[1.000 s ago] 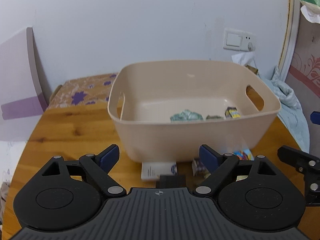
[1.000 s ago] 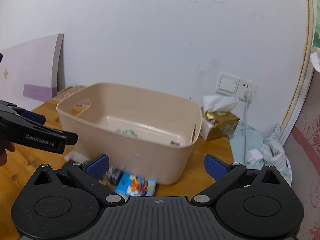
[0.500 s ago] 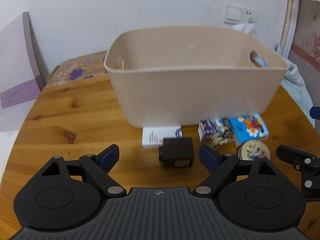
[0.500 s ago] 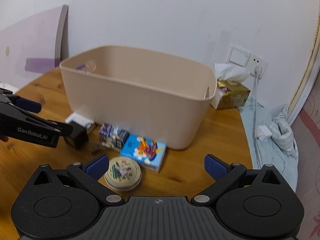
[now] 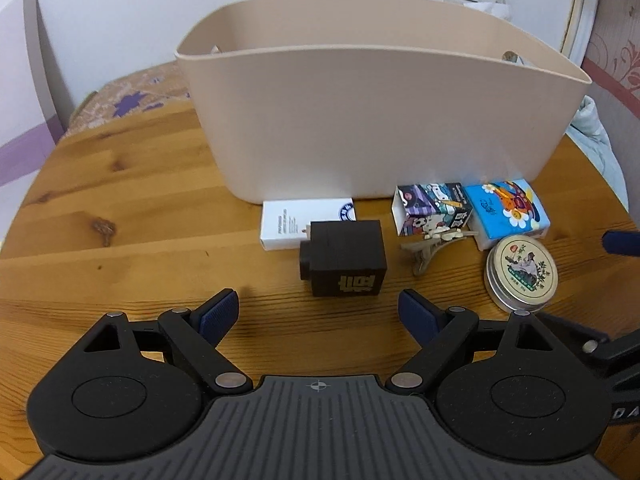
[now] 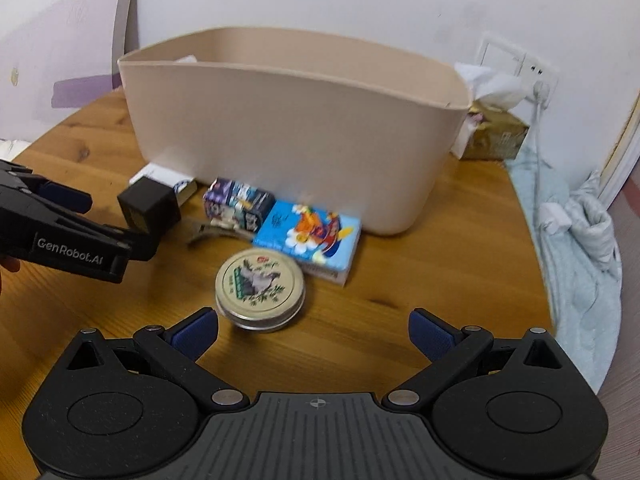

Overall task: Organize objects
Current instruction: 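Move the left tool to the black cube box and the right tool to the round tin, then grasp the black cube box with the left tool while the right tool grasps the round tin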

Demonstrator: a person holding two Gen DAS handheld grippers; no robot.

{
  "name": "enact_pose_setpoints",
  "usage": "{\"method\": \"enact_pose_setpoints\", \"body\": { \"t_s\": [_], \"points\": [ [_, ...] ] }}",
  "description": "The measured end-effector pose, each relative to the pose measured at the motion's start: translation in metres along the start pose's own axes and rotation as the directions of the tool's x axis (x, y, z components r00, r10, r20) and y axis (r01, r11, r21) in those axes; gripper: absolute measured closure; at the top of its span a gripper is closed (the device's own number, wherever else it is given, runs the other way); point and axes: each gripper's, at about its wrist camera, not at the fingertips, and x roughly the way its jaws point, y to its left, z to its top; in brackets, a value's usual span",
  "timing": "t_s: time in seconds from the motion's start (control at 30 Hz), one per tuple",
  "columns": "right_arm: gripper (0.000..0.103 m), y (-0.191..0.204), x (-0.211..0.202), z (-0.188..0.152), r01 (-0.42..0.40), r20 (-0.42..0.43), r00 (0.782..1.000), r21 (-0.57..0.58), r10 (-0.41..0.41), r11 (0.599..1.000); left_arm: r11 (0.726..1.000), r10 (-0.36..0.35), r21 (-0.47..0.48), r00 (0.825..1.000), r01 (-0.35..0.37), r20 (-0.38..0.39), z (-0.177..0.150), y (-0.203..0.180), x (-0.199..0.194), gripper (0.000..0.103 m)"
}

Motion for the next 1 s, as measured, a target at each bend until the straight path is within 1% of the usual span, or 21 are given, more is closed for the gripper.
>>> {"method": "enact_pose_setpoints", "body": {
  "t_s": [0.07,0.2,0.33,0.43,0.53,0.6,0.63,0.7,0.8,0.83,0.87,0.9,0.93,1.0],
  "points": [
    [0.000,0.002,0.004,0.000,-0.007,-0.011,1.000,-0.001,0.007,1.000,1.000,-0.003,-0.008,1.000,0.003,0.001,0.000,0.001,0.003,0.014],
    [0.000,0.005,0.012,0.002,-0.014,-0.019,1.000,0.003,0.014,1.000,1.000,0.008,-0.009,1.000,-0.008,0.030,0.001,0.003,0.009,0.014],
    [0.000,0.005,0.021,0.002,-0.019,-0.022,1.000,0.016,0.019,1.000,1.000,-0.006,-0.018,0.999,0.007,0.048,0.002,0.008,0.015,0.014],
    [0.000,0.002,0.026,0.002,-0.037,-0.007,0.999,0.043,0.037,0.998,1.000,-0.012,-0.011,0.998,0.012,0.068,0.004,0.010,0.018,0.015],
    [0.000,-0.001,0.030,0.002,-0.044,0.009,0.999,0.076,0.043,0.996,1.000,-0.022,-0.004,0.996,0.023,0.090,0.006,0.011,0.020,0.020],
    [0.002,-0.001,0.032,0.003,-0.042,0.018,0.999,0.077,0.041,0.996,1.000,-0.027,0.000,0.995,0.027,0.097,0.007,0.011,0.021,0.023],
    [0.006,0.000,0.031,0.003,-0.045,0.024,0.999,0.074,0.043,0.996,1.000,-0.027,-0.001,0.995,0.027,0.098,0.008,0.011,0.020,0.024],
    [0.011,0.002,0.031,0.004,-0.052,0.033,0.998,0.065,0.050,0.997,1.000,-0.029,0.002,0.994,0.029,0.106,0.009,0.011,0.020,0.032],
    [0.024,0.005,0.028,0.004,-0.060,0.042,0.997,0.057,0.057,0.997,0.999,-0.034,0.009,0.993,0.033,0.115,0.009,0.010,0.019,0.043],
    [0.033,0.005,0.027,0.004,-0.061,0.046,0.997,0.056,0.058,0.997,0.999,-0.034,0.011,0.993,0.033,0.113,0.010,0.009,0.018,0.044],
    [0.041,0.005,0.026,0.004,-0.064,0.051,0.997,0.055,0.062,0.996,0.999,-0.034,0.014,0.993,0.033,0.109,0.010,0.008,0.018,0.050],
    [0.044,0.006,0.025,0.004,-0.065,0.052,0.997,0.057,0.062,0.996,0.999,-0.038,0.017,0.994,0.036,0.104,0.011,0.007,0.016,0.057],
    [0.052,0.006,0.024,0.004,-0.067,0.055,0.996,0.057,0.064,0.996,0.999,-0.040,0.020,0.994,0.038,0.100,0.011,0.006,0.014,0.057],
    [0.052,0.006,0.022,0.003,-0.063,0.056,0.997,0.057,0.060,0.996,0.999,-0.042,0.022,0.995,0.040,0.091,0.010,0.005,0.012,0.057]
  ]
}}
